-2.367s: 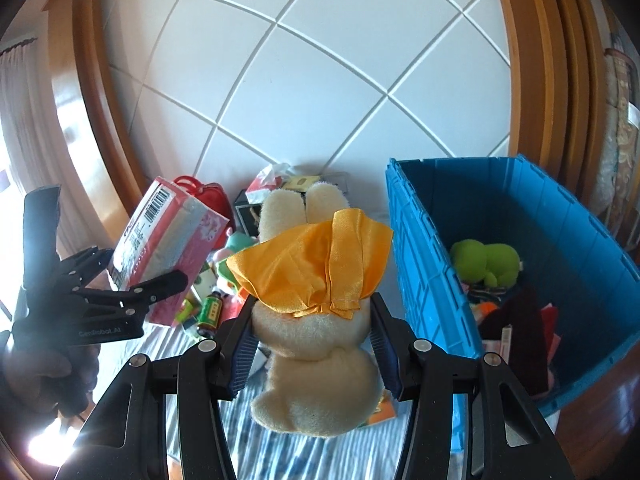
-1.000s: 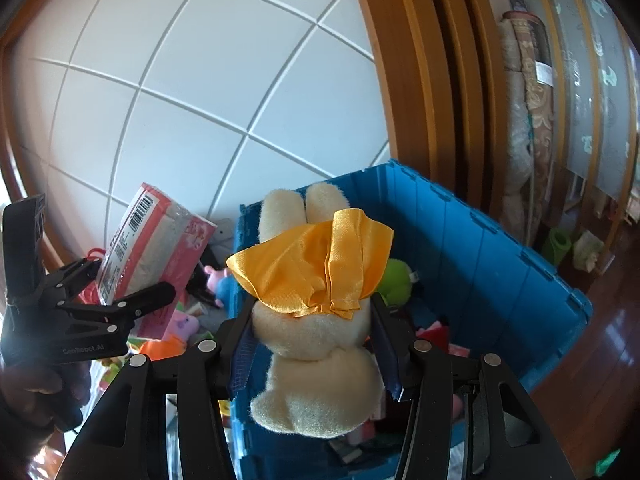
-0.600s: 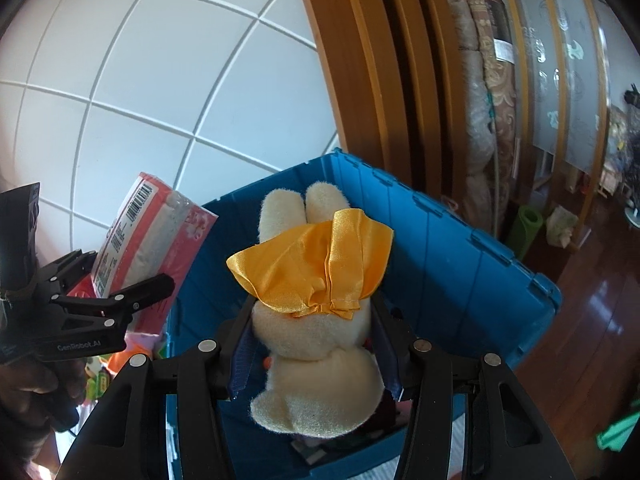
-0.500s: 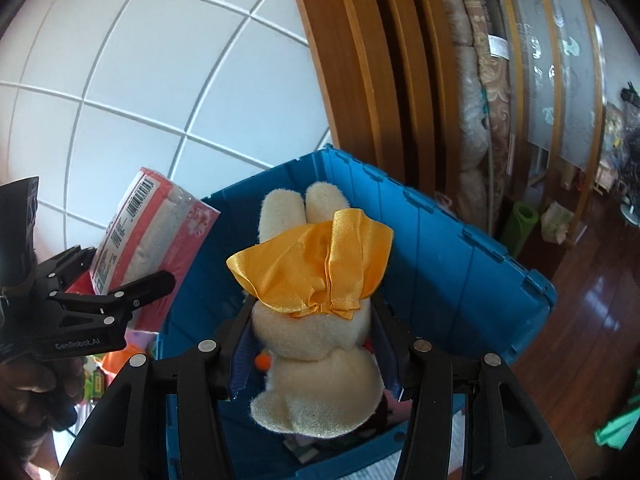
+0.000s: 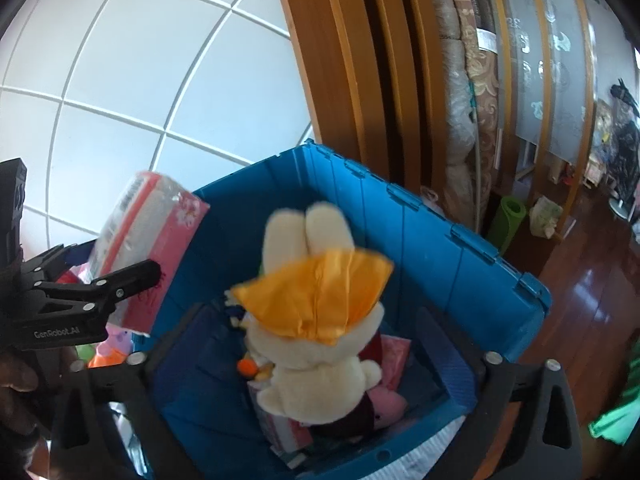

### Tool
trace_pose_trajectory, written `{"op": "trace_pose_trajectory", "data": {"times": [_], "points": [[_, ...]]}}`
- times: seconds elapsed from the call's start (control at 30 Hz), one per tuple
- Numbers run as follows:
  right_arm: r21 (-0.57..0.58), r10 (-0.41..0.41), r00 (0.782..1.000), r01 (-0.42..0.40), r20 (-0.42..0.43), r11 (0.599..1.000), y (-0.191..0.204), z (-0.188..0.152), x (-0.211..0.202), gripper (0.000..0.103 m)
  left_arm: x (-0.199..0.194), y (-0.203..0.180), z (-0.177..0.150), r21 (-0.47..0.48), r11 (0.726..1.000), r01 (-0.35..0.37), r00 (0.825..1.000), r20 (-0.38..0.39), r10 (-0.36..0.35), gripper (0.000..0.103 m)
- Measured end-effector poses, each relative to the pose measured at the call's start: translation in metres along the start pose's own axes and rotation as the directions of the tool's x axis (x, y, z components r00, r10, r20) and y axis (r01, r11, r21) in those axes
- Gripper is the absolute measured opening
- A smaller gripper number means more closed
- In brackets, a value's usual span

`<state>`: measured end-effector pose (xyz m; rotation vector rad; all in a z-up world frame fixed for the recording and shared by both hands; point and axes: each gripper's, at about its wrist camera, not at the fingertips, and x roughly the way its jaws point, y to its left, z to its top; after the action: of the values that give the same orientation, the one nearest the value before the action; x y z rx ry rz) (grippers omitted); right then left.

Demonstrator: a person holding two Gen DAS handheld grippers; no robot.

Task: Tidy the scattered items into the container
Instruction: 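Open both tools to drop the tissue pack and bunny into the crate, then move both tools back toward the pile on the table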

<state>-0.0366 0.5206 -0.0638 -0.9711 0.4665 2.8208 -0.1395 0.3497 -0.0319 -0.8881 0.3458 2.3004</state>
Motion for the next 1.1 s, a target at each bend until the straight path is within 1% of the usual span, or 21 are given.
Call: {"op": "trace_pose_trajectory", "data": {"times": [0.17,0.3,0.47,0.63,0.77,0.93,1.1], "points": [[-0.014,0.021,1.000,-0.021,0.003,1.000,0.008,-0.002,0.000,0.103,-0.009,0.017,-0.012,-0.005,1.000,-0.022,1.000,-0.013,0.021,0.103],[-0.026,0.054,0.999,-0.054,0.004,0.998,0.020,-0.006,-0.003,0.103,-0.017,0.029,-0.027,-0.008,0.999,-0.047,0.999,-0.016,0.047,0.103],[-0.068,0.113,0.994,-0.112,0.007,0.991,0.045,-0.014,-0.012,0.103,-0.027,0.051,-0.052,-0.044,0.995,-0.086,0.996,-0.038,0.084,0.103],[-0.120,0.187,0.982,-0.187,-0.012,0.975,0.078,-0.026,-0.015,0.103,-0.046,0.083,-0.087,-0.088,0.985,-0.149,0.987,-0.066,0.143,0.103],[-0.185,0.258,0.965,-0.261,-0.041,0.948,0.110,-0.037,-0.014,0.103,-0.063,0.112,-0.121,-0.146,0.965,-0.220,0.973,-0.100,0.206,0.103],[-0.238,0.338,0.937,-0.349,-0.088,0.906,0.146,-0.051,-0.009,0.103,-0.086,0.146,-0.167,-0.216,0.928,-0.303,0.950,-0.148,0.276,0.103],[-0.289,0.394,0.910,-0.415,-0.133,0.862,0.184,-0.063,-0.006,0.103,-0.109,0.175,-0.211,-0.278,0.890,-0.360,0.930,-0.187,0.318,0.103]]}}
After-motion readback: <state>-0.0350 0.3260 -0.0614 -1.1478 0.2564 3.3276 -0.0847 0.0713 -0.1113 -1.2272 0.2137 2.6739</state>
